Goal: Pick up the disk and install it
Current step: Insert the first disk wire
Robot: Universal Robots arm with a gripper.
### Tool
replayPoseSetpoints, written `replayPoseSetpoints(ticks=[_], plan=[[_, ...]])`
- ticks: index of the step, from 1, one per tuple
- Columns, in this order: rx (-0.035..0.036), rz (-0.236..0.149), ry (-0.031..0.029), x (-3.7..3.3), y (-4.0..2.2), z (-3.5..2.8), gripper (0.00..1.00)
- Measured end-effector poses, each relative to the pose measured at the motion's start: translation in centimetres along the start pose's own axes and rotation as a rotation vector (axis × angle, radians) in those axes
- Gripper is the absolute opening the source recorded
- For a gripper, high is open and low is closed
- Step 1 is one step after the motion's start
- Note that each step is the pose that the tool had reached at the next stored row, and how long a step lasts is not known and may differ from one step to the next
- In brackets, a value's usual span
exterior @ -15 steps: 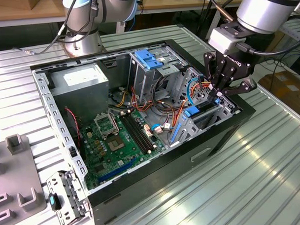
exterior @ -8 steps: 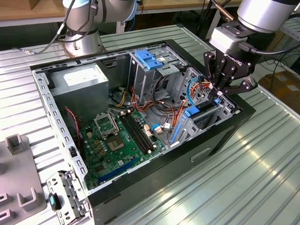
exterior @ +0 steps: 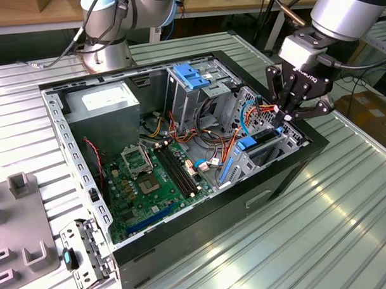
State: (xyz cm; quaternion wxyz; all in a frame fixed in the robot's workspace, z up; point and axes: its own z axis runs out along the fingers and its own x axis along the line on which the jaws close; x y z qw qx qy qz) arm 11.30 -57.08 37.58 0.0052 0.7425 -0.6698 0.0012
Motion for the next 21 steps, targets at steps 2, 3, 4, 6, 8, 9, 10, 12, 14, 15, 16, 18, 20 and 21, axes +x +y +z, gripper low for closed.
replayPoseSetpoints(ticks=[2, 3, 4, 6, 8, 9, 10, 12, 14, 15, 16, 18, 20, 21], plan=[[0.0001, -0.014, 0.0000, 0.05, -0.46, 0.00, 0.11], [0.0001, -0.020, -0.0001, 0.07, -0.65, 0.00, 0.11], [0.0002, -0.029, 0.0000, 0.09, -0.92, 0.00, 0.11], [0.0003, -0.044, 0.0001, 0.09, -1.22, -0.01, 0.11], [0.0003, -0.057, 0.0001, 0.06, -1.34, -0.01, 0.11], [0.0002, -0.068, 0.0001, 0.06, -1.35, -0.02, 0.11], [0.0000, -0.082, 0.0001, 0.06, -1.35, -0.04, 0.11], [-0.0013, -0.118, 0.0004, 0.06, -1.37, -0.23, 0.11], [-0.0056, -0.150, -0.0001, 0.07, -1.42, -0.62, 0.11], [-0.0068, -0.163, -0.0003, 0.07, -1.43, -0.73, 0.11], [-0.0070, -0.185, -0.0007, 0.06, -1.44, -0.73, 0.11], [-0.0071, -0.205, 0.0001, 0.00, -1.53, -0.76, 0.11], [-0.0068, -0.223, 0.0001, -0.12, -1.71, -0.75, 0.11], [-0.0068, -0.228, 0.0001, -0.15, -1.80, -0.75, 0.11]])
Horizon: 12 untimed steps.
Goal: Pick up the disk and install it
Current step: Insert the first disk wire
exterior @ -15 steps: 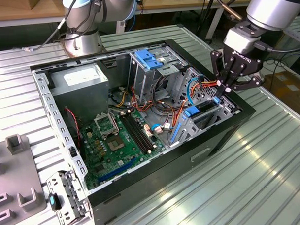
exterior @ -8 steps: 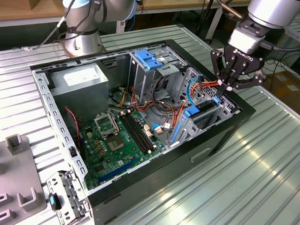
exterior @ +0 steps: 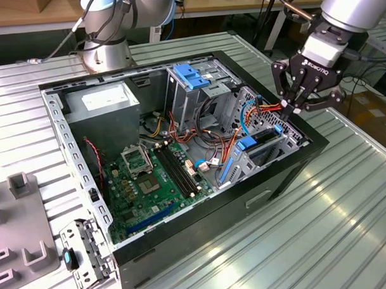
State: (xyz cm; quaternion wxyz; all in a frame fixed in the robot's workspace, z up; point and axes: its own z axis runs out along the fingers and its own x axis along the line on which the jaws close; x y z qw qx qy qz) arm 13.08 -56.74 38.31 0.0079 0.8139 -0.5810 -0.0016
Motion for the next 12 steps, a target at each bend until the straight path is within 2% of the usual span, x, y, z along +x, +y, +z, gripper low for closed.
replayPoseSetpoints(ticks=[6, 12], plan=[[0.0002, -0.024, 0.0003, -0.15, -0.78, -0.01, 0.11], [0.0002, -0.040, 0.0007, -0.74, -1.88, -0.03, 0.11]])
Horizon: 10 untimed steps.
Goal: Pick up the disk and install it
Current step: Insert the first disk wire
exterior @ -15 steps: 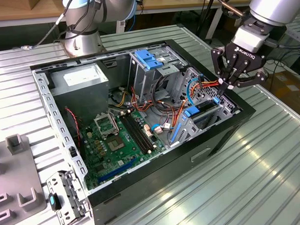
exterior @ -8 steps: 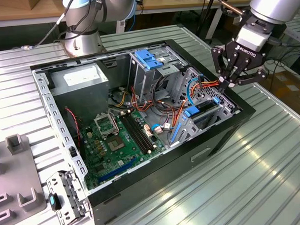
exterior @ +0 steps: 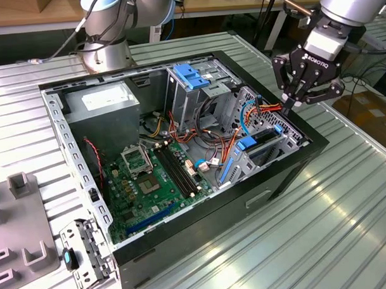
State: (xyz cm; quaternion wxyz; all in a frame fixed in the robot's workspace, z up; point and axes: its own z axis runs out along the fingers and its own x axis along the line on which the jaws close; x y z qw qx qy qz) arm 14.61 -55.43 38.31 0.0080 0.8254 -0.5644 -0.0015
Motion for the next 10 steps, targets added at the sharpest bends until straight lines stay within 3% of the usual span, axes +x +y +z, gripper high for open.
replayPoseSetpoints(ticks=[10], plan=[[0.0002, -0.036, 0.0005, -1.07, -1.55, -0.02, 0.11]])
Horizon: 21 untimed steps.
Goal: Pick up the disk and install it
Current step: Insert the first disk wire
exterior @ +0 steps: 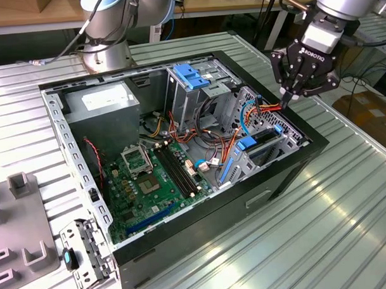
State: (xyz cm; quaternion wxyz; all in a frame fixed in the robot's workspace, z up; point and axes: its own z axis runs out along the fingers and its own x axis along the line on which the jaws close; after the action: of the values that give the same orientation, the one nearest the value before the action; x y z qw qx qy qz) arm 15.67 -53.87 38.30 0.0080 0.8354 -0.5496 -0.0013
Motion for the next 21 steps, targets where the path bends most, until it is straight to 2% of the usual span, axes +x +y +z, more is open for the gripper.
replayPoseSetpoints(ticks=[1, 2, 5, 6, 8, 11, 12, 13, 14, 19, 20, 21], plan=[[0.0000, -0.005, 0.0001, -0.10, -0.16, 0.00, 0.11], [0.0001, -0.011, 0.0002, -0.22, -0.35, 0.00, 0.17], [0.0002, -0.028, 0.0004, -0.39, -0.72, 0.00, 0.18], [0.0002, -0.037, 0.0005, -0.41, -0.87, 0.00, 0.25], [0.0003, -0.056, 0.0009, -0.38, -0.96, 0.01, 0.25], [0.0009, -0.129, 0.0019, -0.37, -0.99, 0.09, 0.25], [0.0012, -0.175, 0.0025, -0.37, -0.99, 0.16, 0.25], [0.0013, -0.197, 0.0029, -0.37, -1.00, 0.22, 0.26], [0.0012, -0.215, 0.0035, -0.37, -1.00, 0.27, 0.32], [0.0011, -0.326, 0.0070, -0.37, -1.00, 0.65, 0.32], [0.0014, -0.364, 0.0077, -0.37, -1.01, 0.75, 0.32], [0.0014, -0.383, 0.0080, -0.36, -1.02, 0.81, 0.32]])
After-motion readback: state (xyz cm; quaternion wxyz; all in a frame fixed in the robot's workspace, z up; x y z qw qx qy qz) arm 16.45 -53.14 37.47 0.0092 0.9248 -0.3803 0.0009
